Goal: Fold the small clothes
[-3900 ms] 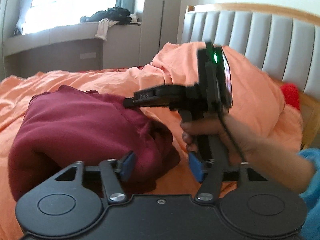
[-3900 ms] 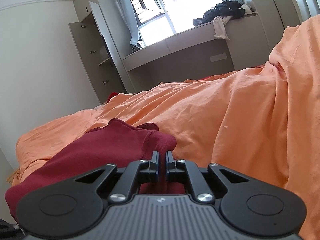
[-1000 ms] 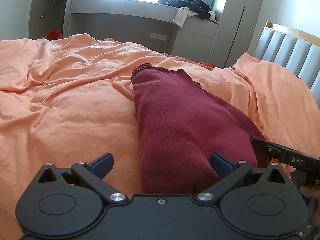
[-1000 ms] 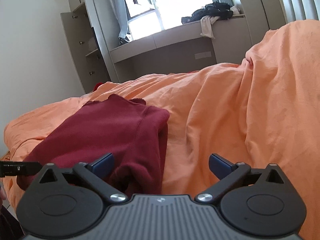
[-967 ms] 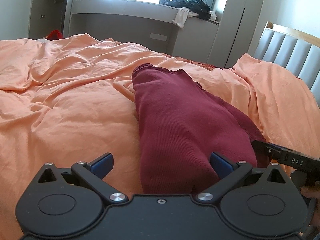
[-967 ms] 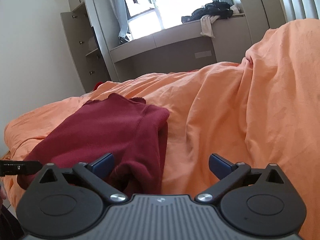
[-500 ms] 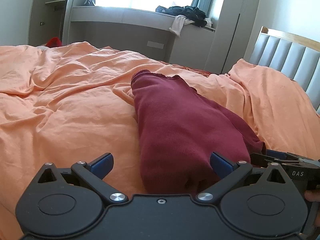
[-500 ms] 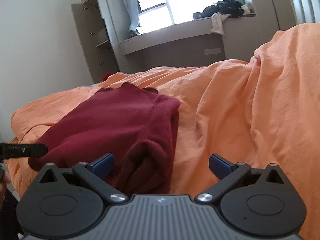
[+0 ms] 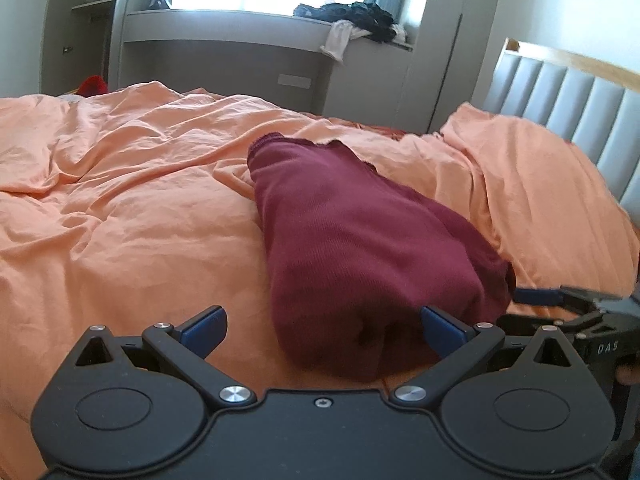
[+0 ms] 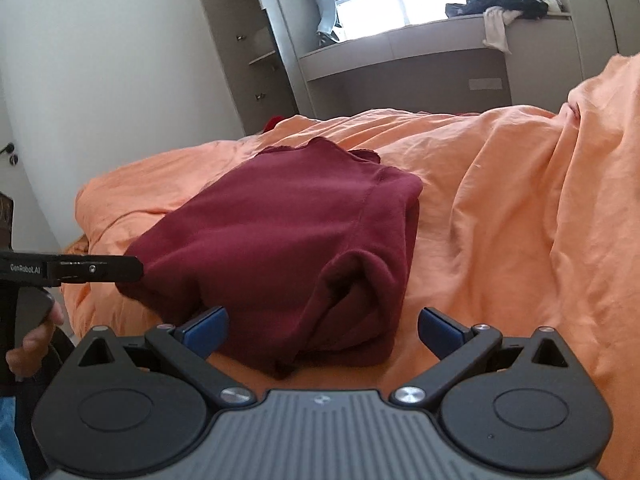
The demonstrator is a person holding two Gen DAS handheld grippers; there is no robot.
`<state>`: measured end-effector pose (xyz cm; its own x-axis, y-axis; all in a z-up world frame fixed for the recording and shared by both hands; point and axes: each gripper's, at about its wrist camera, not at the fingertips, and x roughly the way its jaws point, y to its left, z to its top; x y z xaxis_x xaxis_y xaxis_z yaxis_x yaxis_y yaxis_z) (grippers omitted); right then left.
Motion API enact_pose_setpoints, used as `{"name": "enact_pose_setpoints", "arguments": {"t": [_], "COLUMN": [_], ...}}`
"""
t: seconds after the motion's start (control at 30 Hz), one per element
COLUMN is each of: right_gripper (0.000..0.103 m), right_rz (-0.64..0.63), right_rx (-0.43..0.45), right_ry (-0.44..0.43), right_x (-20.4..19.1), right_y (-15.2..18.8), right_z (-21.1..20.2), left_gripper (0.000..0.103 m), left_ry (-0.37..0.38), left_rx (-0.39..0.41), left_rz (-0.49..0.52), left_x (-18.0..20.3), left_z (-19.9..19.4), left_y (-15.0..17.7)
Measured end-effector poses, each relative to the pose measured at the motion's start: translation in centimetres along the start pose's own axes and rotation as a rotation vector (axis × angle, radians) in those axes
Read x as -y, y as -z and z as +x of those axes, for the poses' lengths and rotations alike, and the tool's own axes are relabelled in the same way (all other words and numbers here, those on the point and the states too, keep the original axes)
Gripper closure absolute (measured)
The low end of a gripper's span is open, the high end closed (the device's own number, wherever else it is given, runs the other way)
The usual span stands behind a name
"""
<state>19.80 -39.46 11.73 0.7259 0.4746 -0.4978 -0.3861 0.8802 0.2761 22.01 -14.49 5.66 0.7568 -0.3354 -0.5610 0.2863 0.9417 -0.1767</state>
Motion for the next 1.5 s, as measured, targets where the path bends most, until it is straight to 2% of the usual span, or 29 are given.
{"name": "enact_pose_setpoints", "arguments": {"t": [0.2, 0.43, 0.7, 0.83, 0.97, 1.17, 1.27, 1.4, 1.5], "right_gripper": [0.000, 0.000, 0.000, 0.000, 0.000, 0.000, 0.000, 0.000, 0.000], "right_rz": [-0.029, -0.084, -0.118, -0.091, -0.041, 0.121, 0.183, 0.185, 0.264], "right_rx": [-0.026, -0.082, -0.117, -0.092, -0.050, 0.108, 0.113, 0.117, 0.176], "right_ry": [0.005, 0.008, 0.022, 0.034, 0.057, 0.073, 0.091, 0.144, 0.104], "right_x": [-1.1, -2.2, -2.7, -2.0, -0.8, 1.8, 3.1, 4.2, 5.9], "right_y": [1.2, 2.5, 3.4, 3.1, 2.2, -0.3, -1.5, -3.3, -4.1], "right_z": [-0.6, -1.1, -1.8, -2.4, -2.4, -2.0, -0.6, 1.6, 2.3], "left_gripper": [0.000, 0.000, 0.000, 0.000, 0.000, 0.000, 0.000, 0.000, 0.000], "left_ry": [-0.004, -0.007, -0.035, -0.032, -0.025, -0.012, -0.027, -0.001, -0.007], "left_rx": [-0.007, -0.062, -0.108, -0.125, -0.117, -0.053, -0.022, 0.004, 0.008], "left_rz": [0.033, -0.008, 0.107, 0.123, 0.094, 0.043, 0.053, 0.045, 0.053], "left_x": [0.7, 1.3, 2.9, 3.0, 2.3, 1.2, 1.3, 1.5, 1.8], "left_z": [-0.8, -1.9, -2.4, -1.9, -1.6, -1.5, -0.8, 0.1, 1.6], "left_y": [0.8, 2.8, 5.5, 5.5, 4.5, 1.7, -0.5, -3.8, -5.7]}}
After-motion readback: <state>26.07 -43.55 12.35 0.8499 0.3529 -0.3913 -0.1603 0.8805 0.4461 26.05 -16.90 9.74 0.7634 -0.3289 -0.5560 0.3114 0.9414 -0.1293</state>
